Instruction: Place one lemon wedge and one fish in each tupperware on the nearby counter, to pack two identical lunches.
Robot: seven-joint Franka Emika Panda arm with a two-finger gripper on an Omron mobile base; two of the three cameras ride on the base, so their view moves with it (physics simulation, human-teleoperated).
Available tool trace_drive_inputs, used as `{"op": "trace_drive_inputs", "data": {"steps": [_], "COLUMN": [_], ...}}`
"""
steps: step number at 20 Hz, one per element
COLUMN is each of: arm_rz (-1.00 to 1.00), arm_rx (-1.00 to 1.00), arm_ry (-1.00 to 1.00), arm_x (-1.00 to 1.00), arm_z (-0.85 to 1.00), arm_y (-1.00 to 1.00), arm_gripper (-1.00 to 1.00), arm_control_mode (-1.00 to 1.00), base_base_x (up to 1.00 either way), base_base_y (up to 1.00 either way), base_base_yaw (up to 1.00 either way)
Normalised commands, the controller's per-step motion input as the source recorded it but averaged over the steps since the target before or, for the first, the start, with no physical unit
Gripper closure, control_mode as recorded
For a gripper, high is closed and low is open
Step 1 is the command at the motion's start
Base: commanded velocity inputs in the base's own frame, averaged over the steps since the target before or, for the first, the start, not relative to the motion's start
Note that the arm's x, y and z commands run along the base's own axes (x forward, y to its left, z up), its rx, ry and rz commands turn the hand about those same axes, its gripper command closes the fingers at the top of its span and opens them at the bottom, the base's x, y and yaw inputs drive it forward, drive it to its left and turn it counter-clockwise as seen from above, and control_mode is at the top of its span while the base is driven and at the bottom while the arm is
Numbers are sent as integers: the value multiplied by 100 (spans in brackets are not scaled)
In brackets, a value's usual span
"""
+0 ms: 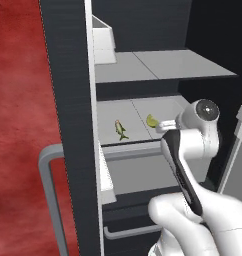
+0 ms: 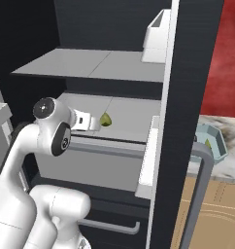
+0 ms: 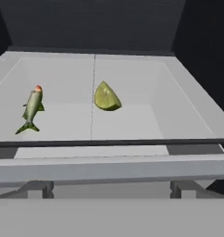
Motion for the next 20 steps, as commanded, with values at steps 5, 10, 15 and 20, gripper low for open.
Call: {"op": "trace_drive_inputs", "data": {"steps": [5,10,15,20], "arm_rz": [0,3,6,7], "arm_rx": [0,0,0,0], "arm_ry": [6,2,0,0], "arm_x": [32,33,40,42], "arm_z": [0,0,-5,-21], "arm_y": [-5,-6,0,0], "arm_gripper": [-100,-100,-100,-100], "arm_control_mode": [-100,-100,-100,-100], "base_base_x": [0,0,0,0], "base_base_y": [0,0,0,0], "base_base_yaw": [0,0,0,0]}}
